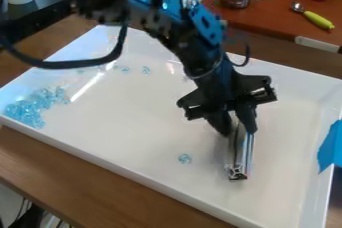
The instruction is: Sweep into pile
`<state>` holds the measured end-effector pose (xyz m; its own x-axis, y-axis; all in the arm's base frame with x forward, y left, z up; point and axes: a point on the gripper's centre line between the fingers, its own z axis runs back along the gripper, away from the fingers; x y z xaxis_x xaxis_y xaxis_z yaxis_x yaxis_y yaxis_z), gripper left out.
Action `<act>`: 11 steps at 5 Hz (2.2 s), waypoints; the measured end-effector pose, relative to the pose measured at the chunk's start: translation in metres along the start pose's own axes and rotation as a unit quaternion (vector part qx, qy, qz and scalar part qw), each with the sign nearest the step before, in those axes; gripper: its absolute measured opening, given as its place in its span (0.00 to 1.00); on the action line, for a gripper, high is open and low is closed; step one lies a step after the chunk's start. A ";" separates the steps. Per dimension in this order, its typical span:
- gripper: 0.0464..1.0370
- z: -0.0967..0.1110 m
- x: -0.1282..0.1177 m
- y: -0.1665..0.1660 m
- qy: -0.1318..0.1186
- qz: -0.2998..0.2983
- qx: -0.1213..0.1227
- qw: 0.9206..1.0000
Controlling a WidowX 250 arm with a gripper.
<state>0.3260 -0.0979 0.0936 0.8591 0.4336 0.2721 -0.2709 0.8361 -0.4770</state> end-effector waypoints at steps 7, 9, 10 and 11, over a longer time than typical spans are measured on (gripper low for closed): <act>0.32 0.071 0.051 0.176 -0.032 -0.053 0.040 0.997; 0.32 0.103 0.037 0.221 0.006 -0.074 0.040 0.996; 0.32 0.111 0.029 0.224 0.015 -0.084 0.021 0.996; 0.32 0.122 0.033 0.215 -0.005 -0.064 0.010 0.998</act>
<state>0.2427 0.1376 0.1021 0.8824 0.3266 0.3386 -0.1684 0.8914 -0.4208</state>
